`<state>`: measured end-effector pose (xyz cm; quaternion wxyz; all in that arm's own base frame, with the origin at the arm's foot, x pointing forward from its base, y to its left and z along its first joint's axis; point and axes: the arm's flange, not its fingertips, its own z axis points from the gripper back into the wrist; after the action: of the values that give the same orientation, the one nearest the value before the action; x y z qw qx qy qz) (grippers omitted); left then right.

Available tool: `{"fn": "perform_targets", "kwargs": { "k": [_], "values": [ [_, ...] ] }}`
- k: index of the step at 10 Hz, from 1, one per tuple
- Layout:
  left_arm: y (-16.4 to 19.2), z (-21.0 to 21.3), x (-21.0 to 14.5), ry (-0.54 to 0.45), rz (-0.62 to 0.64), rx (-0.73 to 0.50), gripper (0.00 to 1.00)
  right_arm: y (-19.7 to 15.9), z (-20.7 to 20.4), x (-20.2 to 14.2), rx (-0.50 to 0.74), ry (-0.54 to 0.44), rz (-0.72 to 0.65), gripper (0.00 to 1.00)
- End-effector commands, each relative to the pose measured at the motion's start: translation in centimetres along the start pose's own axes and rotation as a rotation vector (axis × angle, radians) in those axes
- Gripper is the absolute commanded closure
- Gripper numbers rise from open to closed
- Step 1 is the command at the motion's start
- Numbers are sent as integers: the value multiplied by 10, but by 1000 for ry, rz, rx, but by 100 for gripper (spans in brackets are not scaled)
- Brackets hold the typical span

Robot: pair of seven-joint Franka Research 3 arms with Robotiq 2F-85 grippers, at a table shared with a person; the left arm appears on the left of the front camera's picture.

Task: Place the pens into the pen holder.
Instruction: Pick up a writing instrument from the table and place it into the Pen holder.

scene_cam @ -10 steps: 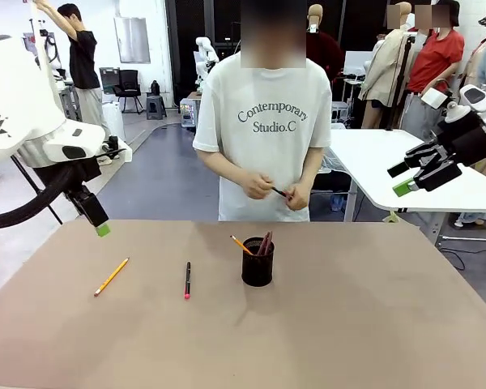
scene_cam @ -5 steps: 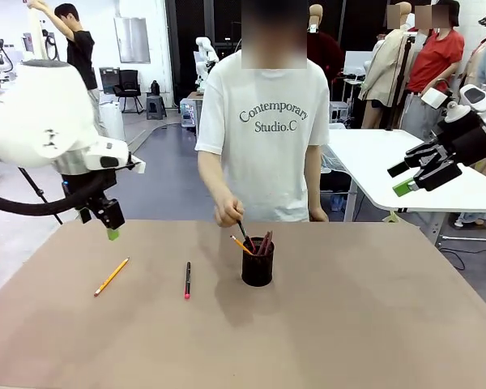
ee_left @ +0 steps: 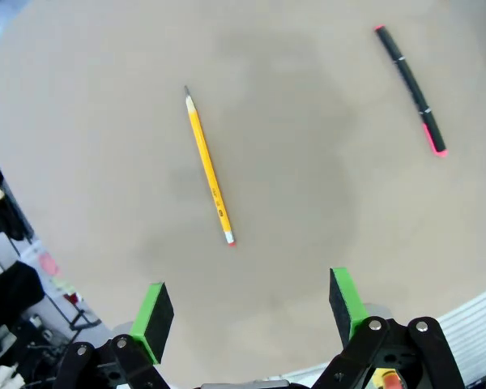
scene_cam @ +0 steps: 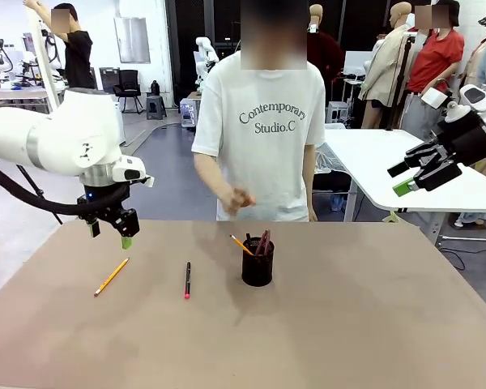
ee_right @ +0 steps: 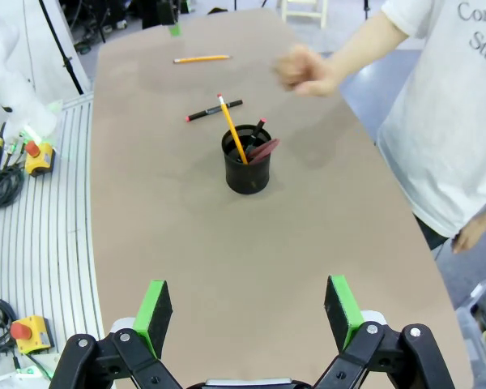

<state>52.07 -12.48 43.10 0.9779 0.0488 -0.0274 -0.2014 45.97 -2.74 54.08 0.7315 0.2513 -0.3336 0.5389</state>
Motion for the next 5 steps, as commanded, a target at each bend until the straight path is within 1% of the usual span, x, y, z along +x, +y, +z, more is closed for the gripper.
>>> {"fn": "perform_targets", "kwargs": {
  "k": [1, 2, 4, 5],
  "values": [
    [10, -10, 10, -6, 39, -15, 0, 0, -1, 2, -13, 7, 7, 0],
    [15, -17, 11, -28, 60, -15, 0, 0, -1, 2, -13, 7, 7, 0],
    [18, -33, 17, -41, 106, -46, 0, 0, -1, 2, -13, 7, 7, 0],
    [15, -27, 11, -5, 39, -16, 0, 0, -1, 2, -13, 7, 7, 0]
  ]
}}
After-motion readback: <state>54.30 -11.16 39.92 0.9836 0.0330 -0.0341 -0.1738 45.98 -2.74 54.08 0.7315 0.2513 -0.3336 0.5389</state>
